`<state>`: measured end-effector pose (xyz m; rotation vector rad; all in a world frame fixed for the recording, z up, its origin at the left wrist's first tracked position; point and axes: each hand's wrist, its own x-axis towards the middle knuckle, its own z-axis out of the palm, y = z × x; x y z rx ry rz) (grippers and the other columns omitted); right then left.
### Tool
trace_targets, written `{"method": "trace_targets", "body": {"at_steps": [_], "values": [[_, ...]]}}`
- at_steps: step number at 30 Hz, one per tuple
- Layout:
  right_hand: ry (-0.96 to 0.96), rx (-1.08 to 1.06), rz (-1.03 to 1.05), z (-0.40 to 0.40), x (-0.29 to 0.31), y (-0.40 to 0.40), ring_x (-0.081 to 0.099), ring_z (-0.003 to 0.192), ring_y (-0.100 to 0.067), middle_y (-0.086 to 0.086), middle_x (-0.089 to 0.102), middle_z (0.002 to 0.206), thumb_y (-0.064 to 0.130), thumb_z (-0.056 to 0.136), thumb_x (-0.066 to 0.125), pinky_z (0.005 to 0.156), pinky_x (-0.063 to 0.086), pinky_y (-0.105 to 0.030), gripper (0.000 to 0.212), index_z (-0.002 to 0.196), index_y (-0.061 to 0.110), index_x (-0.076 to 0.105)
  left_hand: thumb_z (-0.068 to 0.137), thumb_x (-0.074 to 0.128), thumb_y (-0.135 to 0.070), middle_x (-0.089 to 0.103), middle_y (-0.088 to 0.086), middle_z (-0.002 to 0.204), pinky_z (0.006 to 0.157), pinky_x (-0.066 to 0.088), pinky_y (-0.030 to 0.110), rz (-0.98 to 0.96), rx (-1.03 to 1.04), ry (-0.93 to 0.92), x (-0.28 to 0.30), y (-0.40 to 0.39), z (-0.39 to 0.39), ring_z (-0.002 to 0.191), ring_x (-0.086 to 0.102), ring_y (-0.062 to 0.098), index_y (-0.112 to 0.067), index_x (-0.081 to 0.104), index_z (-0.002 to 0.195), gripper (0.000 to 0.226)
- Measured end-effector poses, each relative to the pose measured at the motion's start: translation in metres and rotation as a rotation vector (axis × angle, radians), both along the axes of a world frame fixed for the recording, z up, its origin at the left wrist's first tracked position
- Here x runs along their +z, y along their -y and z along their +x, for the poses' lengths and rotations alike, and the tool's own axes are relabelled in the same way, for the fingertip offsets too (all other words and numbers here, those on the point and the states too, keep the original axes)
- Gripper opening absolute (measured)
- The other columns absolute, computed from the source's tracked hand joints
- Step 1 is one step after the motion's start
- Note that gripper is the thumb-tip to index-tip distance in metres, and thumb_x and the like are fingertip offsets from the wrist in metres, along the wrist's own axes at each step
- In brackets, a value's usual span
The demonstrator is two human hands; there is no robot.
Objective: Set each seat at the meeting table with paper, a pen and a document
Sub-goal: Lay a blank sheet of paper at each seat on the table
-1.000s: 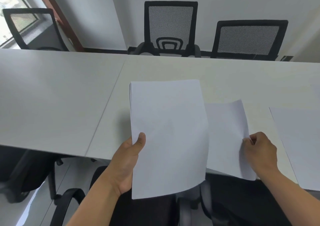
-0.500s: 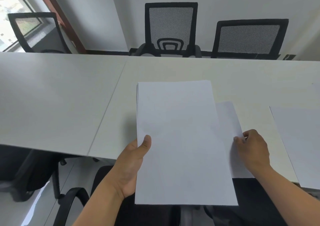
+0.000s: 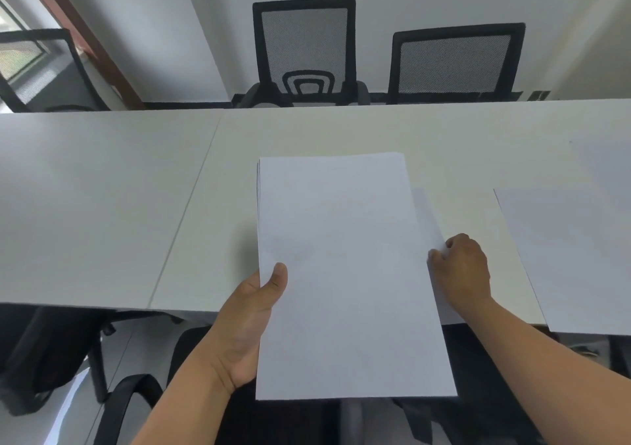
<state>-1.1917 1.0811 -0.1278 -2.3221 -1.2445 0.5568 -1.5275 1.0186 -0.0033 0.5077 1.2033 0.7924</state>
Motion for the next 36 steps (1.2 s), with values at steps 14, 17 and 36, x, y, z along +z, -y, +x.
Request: {"method": "trace_targets", "body": {"at_steps": [14, 17, 36], "values": [[-0.663, 0.184, 0.041, -0.07, 0.134, 0.036, 0.058, 0.069, -0.016, 0.004, 0.065, 0.073, 0.028, 0.111, 0.054, 0.064, 0.045, -0.026, 0.035, 0.079, 0.026, 0.066, 0.107, 0.055, -0.045, 0.076, 0.012, 0.137, 0.116, 0.049, 0.062, 0.036, 0.0, -0.048, 0.037, 0.014, -0.008, 0.127, 0.072, 0.038, -0.018, 0.072, 0.14, 0.046], [-0.925, 0.142, -0.063, -0.101, 0.192, 0.061, 0.068, 0.063, -0.011, 0.011, 0.072, 0.07, 0.059, 0.111, 0.041, 0.056, 0.049, -0.021, 0.05, 0.095, 0.022, 0.071, 0.109, 0.054, -0.046, 0.076, 0.011, 0.137, 0.115, 0.05, 0.063, 0.056, 0.013, -0.069, 0.055, 0.021, -0.024, 0.127, 0.072, 0.037, -0.019, 0.072, 0.141, 0.045], [-0.667, 0.203, 0.191, -0.359, 0.262, 0.165, 0.066, 0.07, -0.029, -0.008, 0.074, 0.092, 0.022, 0.102, 0.062, 0.064, 0.052, -0.038, 0.011, 0.099, 0.013, 0.067, 0.107, 0.057, -0.057, 0.077, -0.001, 0.136, 0.11, 0.055, 0.061, 0.128, -0.029, -0.132, 0.126, 0.09, -0.264, 0.127, 0.072, 0.032, -0.032, 0.069, 0.14, 0.043]]}}
